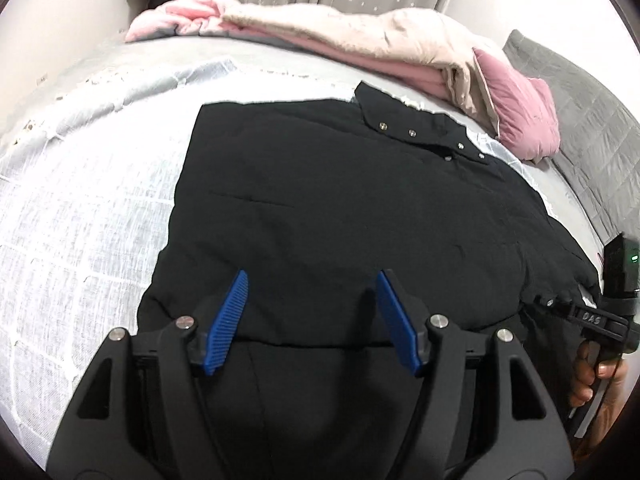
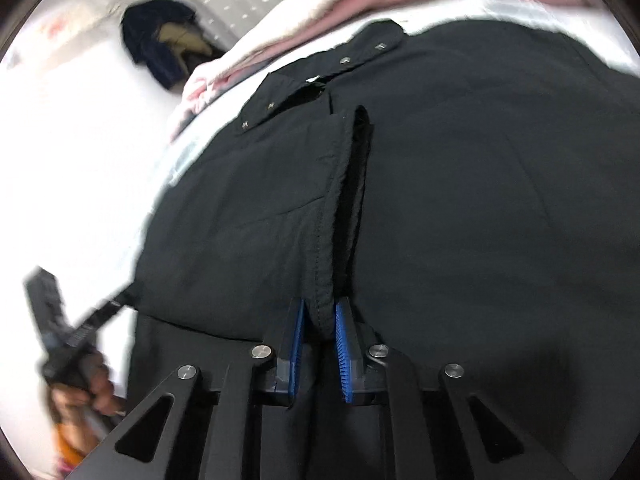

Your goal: Fold large clothes

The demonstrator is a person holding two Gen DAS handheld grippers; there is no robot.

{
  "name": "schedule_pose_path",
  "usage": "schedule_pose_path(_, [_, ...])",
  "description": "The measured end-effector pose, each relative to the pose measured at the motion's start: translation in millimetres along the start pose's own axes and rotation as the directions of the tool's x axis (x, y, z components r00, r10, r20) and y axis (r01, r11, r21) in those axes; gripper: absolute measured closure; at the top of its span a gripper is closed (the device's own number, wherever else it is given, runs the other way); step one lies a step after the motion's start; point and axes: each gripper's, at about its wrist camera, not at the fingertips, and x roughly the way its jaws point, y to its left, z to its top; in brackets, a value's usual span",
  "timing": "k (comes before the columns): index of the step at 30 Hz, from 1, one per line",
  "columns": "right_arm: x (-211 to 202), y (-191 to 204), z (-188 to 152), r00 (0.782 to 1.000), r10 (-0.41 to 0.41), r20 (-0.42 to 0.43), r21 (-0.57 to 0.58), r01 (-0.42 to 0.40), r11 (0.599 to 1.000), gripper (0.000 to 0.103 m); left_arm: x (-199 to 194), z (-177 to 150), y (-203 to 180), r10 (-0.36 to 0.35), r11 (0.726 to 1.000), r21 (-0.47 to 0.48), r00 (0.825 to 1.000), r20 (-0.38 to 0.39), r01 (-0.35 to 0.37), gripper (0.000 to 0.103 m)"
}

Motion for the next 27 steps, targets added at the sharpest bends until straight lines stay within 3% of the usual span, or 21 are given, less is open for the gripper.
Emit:
schedule_pose_path(2, [-12.9,10.1,0.9,0.997,-0.031,0.075,-0.067,0.036,0.997,0.092,0.6,-5.9,-1.4,-0.024,1.0,-0.001,0.999,0.032,0.024,0.036])
schedule_pose_path(4, [-20.6,15.7,3.4,0.982,-0.137,0.131,-0.131,0.154,0.979,0.094,10.7,-11.3,-3.4,-0.011,1.0,0.008,1.0,0.016,0.011,0.036])
schedule_pose_path(6, [-5.4,12.7,1.4,0.901,-0.406,0.155,-0.206,0.431,0.878,0.095,21.6,-15.9,-9.9,0.065,0.997,0.041,0.998,-0.004,-0.065,0.036])
schedule_pose_path(7, [4.6,0.5,-1.6,0.872,-0.471,0.132,-0.205,0.489,0.848,0.095,23.5,-16.3,-17.4,0.104,0.992,0.075,0.995,-0.008,-0.103,0.034])
schedule_pose_path(9, [-6.8,-16.2,0.0,0.922,-0.368,0.124,-0.133,0.382,0.914,0.094,24.3,-14.3,-29.4,0.147,0.982,0.127,0.989,-0.029,-0.142,0.026])
schedule_pose_path(11, [-23.5,-30.0,7.6,0.95,-0.304,0.072,-0.073,0.309,0.948,0.088,20.2,-14.0,-36.5,0.153,0.978,0.149,0.987,-0.05,-0.145,0.021])
schedule_pose_path(12, [-33.8,-37.9,9.4,0.954,-0.294,0.065,-0.043,0.297,0.954,0.084,17.6,-14.5,-36.8,0.15,0.98,0.143,0.987,-0.055,-0.141,0.021])
schedule_pose_path(13, [-45.7,-47.5,10.0,0.953,-0.295,0.069,-0.014,0.297,0.955,0.072,12.4,-15.4,-36.5,0.143,0.983,0.121,0.988,-0.058,-0.135,0.021])
schedule_pose_path(14, [-54.2,-54.3,10.0,0.95,-0.3,0.08,0.009,0.301,0.954,0.053,6.9,-16.3,-35.3,0.134,0.988,0.086,0.989,-0.063,-0.128,0.021])
schedule_pose_path(16, [-88.7,-84.6,8.7,0.933,-0.331,0.143,0.131,0.313,0.941,0.036,-3.7,-18.6,-32.5,0.087,0.996,0.018,0.993,-0.077,-0.086,0.021])
schedule_pose_path(17, [-103.7,-101.5,6.0,0.927,-0.338,0.165,0.205,0.303,0.931,0.034,-10.1,-20.4,-31.4,0.065,0.998,-0.012,0.994,-0.083,-0.066,0.021])
schedule_pose_path(19, [-131.2,-138.8,-1.7,0.924,-0.334,0.186,0.361,0.252,0.898,0.034,-21.3,-22.7,-33.2,0.047,0.998,-0.043,0.996,-0.082,-0.05,0.021])
schedule_pose_path(21, [-153.8,-174.2,-11.3,0.918,-0.343,0.2,0.501,0.205,0.841,0.034,-36.3,-26.8,-34.6,0.039,0.997,-0.06,0.997,-0.067,-0.043,0.021])
schedule_pose_path(25, [-194.8,-256.8,-40.6,0.884,-0.437,0.166,0.742,0.18,0.646,0.033,-55.5,-40.0,-32.1,0.031,0.997,-0.066,0.999,-0.038,-0.034,0.019])
schedule_pose_path(27, [-213.0,-288.7,-52.3,0.88,-0.419,0.222,0.789,0.09,0.607,0.034,-56.4,-44.8,-27.0,0.034,0.996,-0.077,0.999,-0.021,-0.036,0.019])
